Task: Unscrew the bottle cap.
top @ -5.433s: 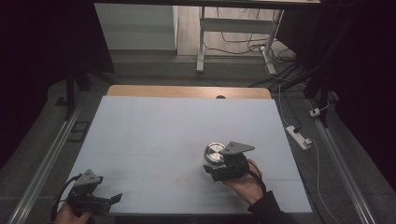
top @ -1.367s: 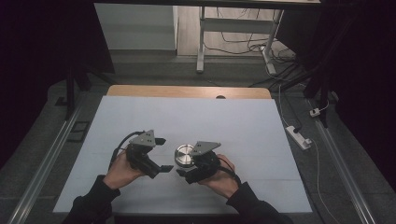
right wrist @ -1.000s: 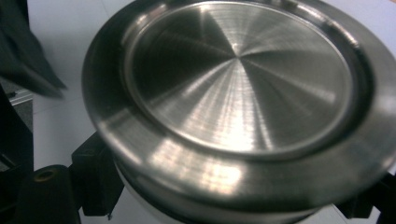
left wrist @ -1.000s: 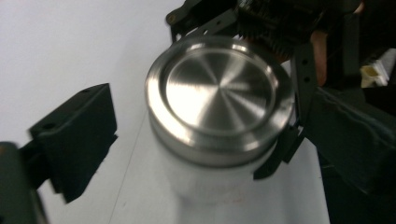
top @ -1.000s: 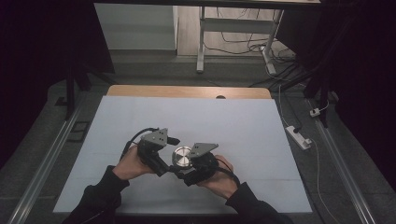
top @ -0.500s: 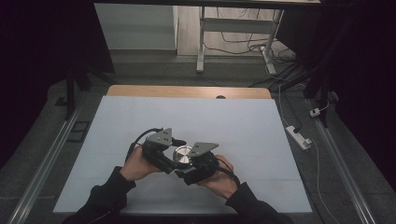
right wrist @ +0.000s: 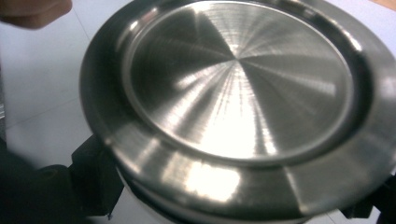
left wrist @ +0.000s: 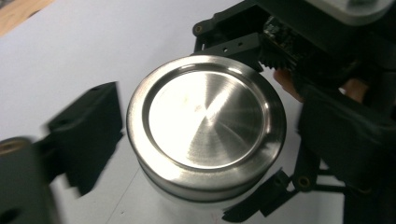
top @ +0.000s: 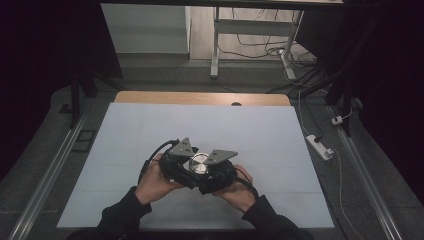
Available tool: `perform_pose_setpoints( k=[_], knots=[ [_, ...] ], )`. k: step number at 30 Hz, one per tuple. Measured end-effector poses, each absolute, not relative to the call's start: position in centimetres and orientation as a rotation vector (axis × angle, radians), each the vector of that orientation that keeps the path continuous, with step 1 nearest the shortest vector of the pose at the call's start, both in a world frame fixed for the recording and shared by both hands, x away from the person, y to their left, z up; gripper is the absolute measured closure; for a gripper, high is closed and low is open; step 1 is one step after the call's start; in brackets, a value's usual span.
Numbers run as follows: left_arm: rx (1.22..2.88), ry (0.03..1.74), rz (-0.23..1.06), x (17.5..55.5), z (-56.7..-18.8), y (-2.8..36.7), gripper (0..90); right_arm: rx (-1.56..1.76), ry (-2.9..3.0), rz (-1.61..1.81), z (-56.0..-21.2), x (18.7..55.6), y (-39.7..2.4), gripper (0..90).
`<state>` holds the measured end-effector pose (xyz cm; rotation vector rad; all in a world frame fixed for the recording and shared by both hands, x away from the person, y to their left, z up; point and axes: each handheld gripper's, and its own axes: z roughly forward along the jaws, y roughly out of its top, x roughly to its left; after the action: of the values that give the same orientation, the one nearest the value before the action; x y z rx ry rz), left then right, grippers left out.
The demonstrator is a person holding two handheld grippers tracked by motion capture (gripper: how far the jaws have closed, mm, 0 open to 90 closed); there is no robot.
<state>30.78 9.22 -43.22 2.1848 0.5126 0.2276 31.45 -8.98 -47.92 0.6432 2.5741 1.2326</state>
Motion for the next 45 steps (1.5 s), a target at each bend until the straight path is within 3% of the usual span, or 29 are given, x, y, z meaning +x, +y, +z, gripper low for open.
perform_pose_setpoints(
  k=[4, 8, 13, 20, 30, 36, 41, 43, 45],
  knots=[
    [2.208, 0.393, 0.187, 31.5, -42.7, 10.8, 2.5, 0.606, 2.596, 1.253, -47.9, 31.5, -9.1, 14.8],
    [2.209, 0.203, 0.049, 32.1, -43.0, 12.5, 4.8, 0.548, 2.635, 1.265, -47.9, 31.1, -8.7, 14.9],
    [2.199, 0.132, 0.003, 32.2, -43.5, 12.6, 7.3, 0.456, 2.686, 1.272, -48.0, 30.6, -8.2, 14.9],
    [2.197, 0.083, 0.001, 32.0, -43.7, 12.4, 20.1, 0.39, 2.712, 1.282, -47.9, 30.1, -7.9, 14.9],
    [2.18, 0.271, 0.076, 31.6, -43.9, 11.5, 20.6, 0.495, 2.66, 1.252, -47.9, 30.6, -8.3, 14.8],
    [2.176, 0.52, 0.206, 30.5, -43.8, 9.5, 20.5, 0.591, 2.63, 1.224, -48.1, 31.3, -8.7, 14.8],
    [2.169, 0.59, 0.285, 29.8, -43.8, 8.5, 20.3, 0.616, 2.612, 1.208, -48.1, 31.5, -9.0, 14.8],
    [2.202, 0.554, 0.29, 30.0, -43.6, 8.5, 18.2, 0.619, 2.611, 1.215, -48.1, 31.5, -9.0, 14.8],
    [2.202, 0.518, 0.27, 30.3, -43.3, 8.9, 9.4, 0.623, 2.61, 1.233, -48.0, 31.4, -9.0, 14.8]
  ],
)
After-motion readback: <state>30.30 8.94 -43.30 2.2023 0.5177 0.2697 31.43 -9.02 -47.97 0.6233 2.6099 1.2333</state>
